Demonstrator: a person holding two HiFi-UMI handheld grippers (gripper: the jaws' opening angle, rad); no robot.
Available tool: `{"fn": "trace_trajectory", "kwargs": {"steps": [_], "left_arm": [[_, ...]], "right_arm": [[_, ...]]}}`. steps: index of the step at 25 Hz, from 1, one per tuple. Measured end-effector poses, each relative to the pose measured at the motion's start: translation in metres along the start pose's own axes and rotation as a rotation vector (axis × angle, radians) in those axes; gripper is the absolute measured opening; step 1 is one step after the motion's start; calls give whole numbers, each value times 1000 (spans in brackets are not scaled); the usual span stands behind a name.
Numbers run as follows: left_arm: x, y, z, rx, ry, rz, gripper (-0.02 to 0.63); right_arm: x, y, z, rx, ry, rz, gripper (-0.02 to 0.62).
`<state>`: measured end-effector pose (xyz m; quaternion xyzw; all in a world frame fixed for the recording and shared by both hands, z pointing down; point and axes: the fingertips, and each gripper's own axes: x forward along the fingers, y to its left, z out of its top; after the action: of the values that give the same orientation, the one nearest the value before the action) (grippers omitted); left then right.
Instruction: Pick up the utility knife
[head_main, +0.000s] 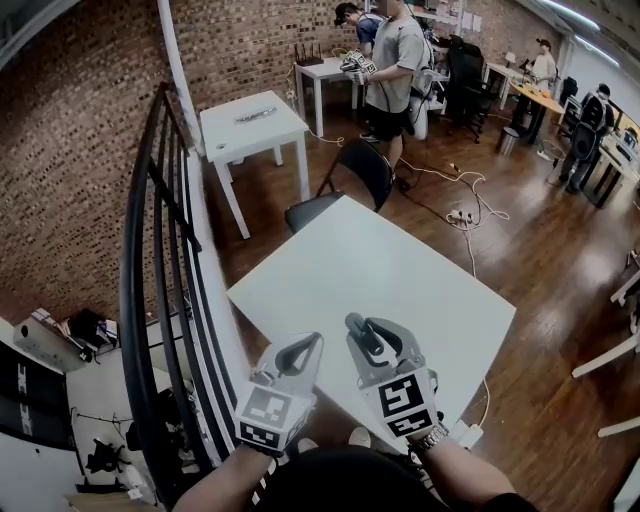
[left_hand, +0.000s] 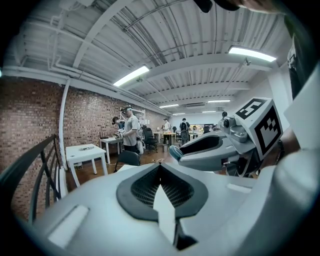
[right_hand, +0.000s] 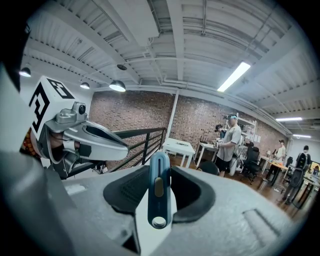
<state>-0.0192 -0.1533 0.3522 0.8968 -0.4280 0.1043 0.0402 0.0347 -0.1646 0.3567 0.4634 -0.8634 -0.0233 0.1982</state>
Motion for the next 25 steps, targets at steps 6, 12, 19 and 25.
{"fn": "trace_trajectory", "kwargs": {"steps": [6, 12, 19, 25], "left_arm": [[-1, -1, -10, 1, 23, -2, 17], [5, 0, -33, -13, 77, -1, 15], [7, 0, -41, -21, 98, -3, 16], [8, 0, -43, -19, 103, -4, 17]], "right_arm": [[-3, 0, 3, -1, -7, -6, 126], [-4, -2, 10, -5, -26, -8, 126], [-3, -4, 12, -4, -27, -8, 126], [-2, -5, 11, -3, -28, -10, 126]]}}
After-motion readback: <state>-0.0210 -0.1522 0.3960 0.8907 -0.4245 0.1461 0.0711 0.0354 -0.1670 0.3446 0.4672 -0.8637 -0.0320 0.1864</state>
